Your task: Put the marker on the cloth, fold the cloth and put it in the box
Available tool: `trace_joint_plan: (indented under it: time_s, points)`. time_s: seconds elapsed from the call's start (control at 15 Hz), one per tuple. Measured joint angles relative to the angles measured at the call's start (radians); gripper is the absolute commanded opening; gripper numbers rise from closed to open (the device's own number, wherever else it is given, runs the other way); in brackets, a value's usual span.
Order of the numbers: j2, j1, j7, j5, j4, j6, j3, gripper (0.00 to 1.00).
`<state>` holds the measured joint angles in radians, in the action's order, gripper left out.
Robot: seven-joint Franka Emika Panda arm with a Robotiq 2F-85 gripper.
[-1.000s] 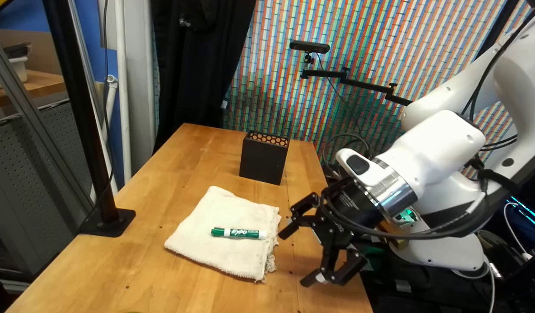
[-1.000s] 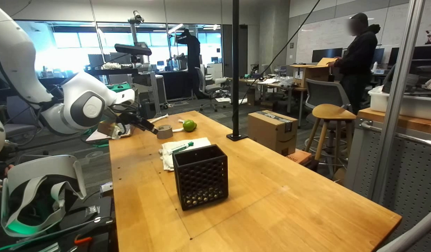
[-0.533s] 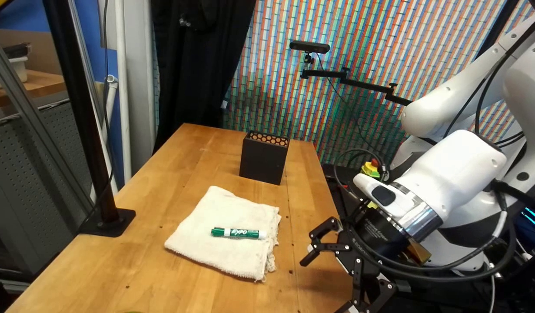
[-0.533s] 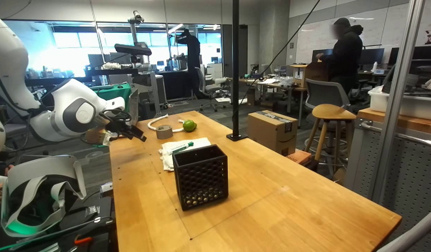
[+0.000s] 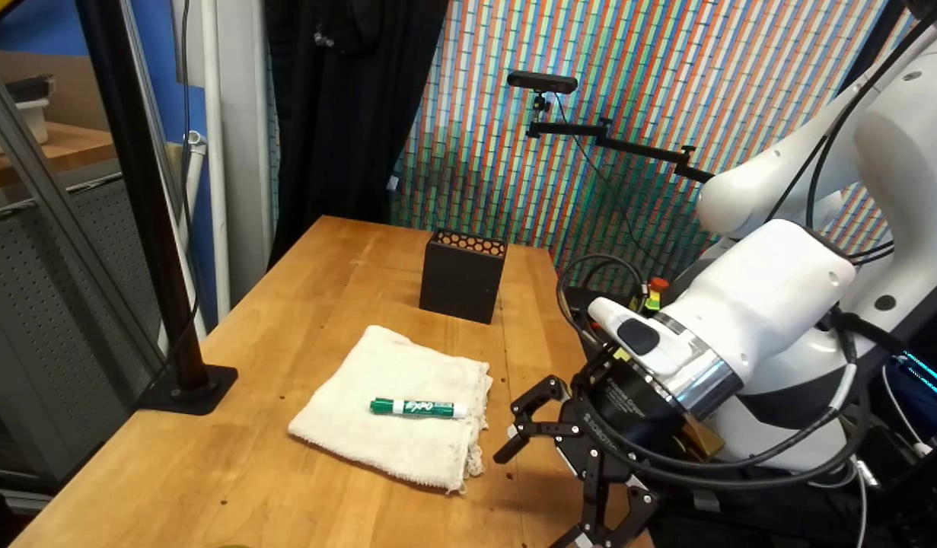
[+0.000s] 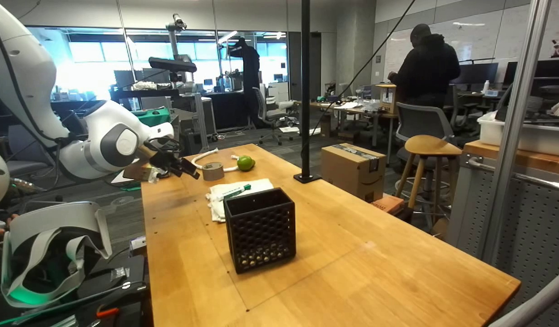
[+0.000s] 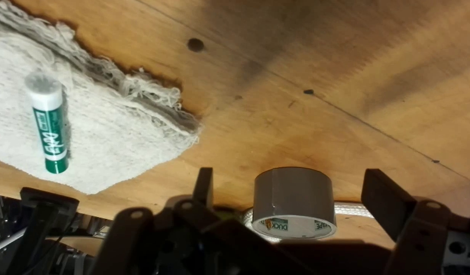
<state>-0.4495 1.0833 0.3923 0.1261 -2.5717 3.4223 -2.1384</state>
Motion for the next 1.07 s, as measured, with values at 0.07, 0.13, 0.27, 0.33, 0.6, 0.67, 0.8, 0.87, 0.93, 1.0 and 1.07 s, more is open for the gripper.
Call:
trace_joint_plan:
  time_s: [0.07,0.13,0.27,0.33,0.6,0.67,0.8,0.87,0.93,1.0,1.07]
  points:
    - [-0.001,0.001,0.000,0.000,-0.001,-0.001,0.000,1.00]
    - [-0.001,-0.002,0.000,0.000,-0.002,-0.002,-0.001,1.00]
    - [-0.002,-0.006,0.000,0.000,-0.003,-0.002,-0.002,1.00]
    - [-0.003,-0.006,0.000,0.000,-0.003,-0.003,-0.002,1.00]
    - [-0.032,-0.006,0.004,0.003,-0.011,-0.005,-0.030,1.00]
    - [-0.046,-0.006,0.006,0.006,-0.008,-0.005,-0.032,1.00]
    - [-0.079,-0.004,0.013,0.016,0.004,-0.004,-0.031,1.00]
    - [-0.094,-0.002,0.017,0.020,0.011,-0.004,-0.030,1.00]
    - [-0.108,0.001,0.019,0.024,0.018,-0.003,-0.029,1.00]
    - [-0.122,0.004,0.021,0.029,0.027,-0.003,-0.029,1.00]
    - [-0.135,0.008,0.022,0.035,0.034,-0.003,-0.029,1.00]
